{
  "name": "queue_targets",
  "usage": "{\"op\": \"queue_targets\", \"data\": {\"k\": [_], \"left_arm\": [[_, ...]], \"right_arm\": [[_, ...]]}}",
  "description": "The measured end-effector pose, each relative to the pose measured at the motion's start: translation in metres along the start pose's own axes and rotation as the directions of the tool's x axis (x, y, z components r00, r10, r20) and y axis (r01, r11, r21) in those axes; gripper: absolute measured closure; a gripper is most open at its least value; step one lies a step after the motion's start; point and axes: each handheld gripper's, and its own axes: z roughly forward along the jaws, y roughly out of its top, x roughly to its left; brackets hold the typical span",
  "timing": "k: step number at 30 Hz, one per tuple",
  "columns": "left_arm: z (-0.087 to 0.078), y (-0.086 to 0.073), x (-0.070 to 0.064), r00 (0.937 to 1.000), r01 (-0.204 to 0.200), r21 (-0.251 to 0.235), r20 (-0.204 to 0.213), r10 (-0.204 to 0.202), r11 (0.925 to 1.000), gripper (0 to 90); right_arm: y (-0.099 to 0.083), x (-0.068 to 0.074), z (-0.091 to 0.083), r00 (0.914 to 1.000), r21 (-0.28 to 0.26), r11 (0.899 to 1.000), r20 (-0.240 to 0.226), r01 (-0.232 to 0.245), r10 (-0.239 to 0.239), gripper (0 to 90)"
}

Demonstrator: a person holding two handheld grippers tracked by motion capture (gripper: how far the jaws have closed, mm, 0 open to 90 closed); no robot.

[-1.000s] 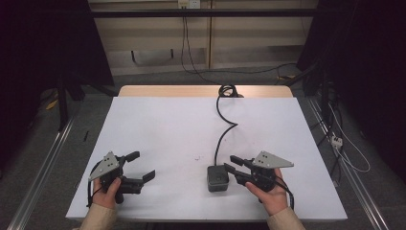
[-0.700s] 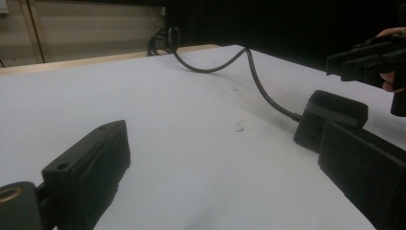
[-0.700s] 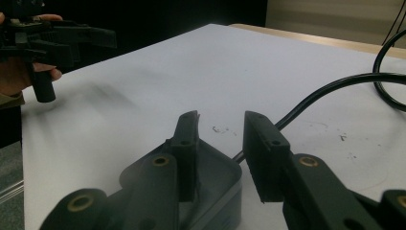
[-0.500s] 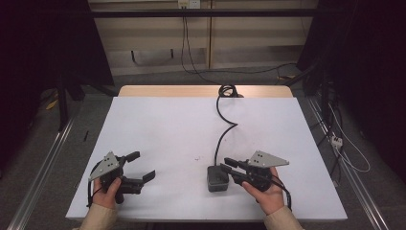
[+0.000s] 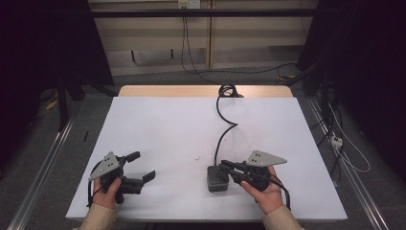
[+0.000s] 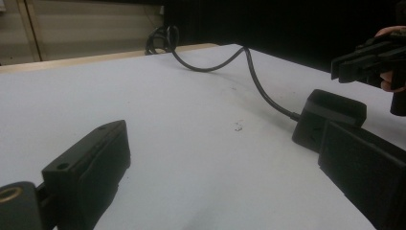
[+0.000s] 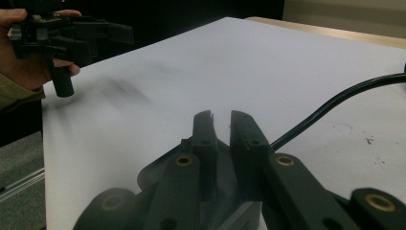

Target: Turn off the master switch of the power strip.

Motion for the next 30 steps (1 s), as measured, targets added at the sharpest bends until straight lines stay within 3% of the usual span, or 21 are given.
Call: {"op": "queue_targets", "data": {"k": [10, 14, 30], "left_arm": [[-0.0002, 0.0001, 0.0002, 1.0000, -0.001, 0.002, 0.002, 0.001, 1.0000, 3.6], [0.0002, -0.0001, 0.0000, 1.0000, 0.001, 0.003, 0.003, -0.001, 1.0000, 3.7], [-0.0004, 0.0004, 0.0000, 1.0000, -0.002, 0.003, 0.003, 0.002, 1.0000, 3.7]], "right_arm": [[0.0002, 0.0004, 0.0026, 0.9999, 0.016, 1.000, -0.008, 0.008, -0.007, 83.9], [0.0003, 0.0008, 0.0026, 0.9998, 0.014, 1.000, -0.017, 0.011, -0.011, 90.0], [-0.0007, 0.0053, 0.0041, 0.9979, 0.042, 0.998, -0.052, 0.042, -0.040, 90.0]]}}
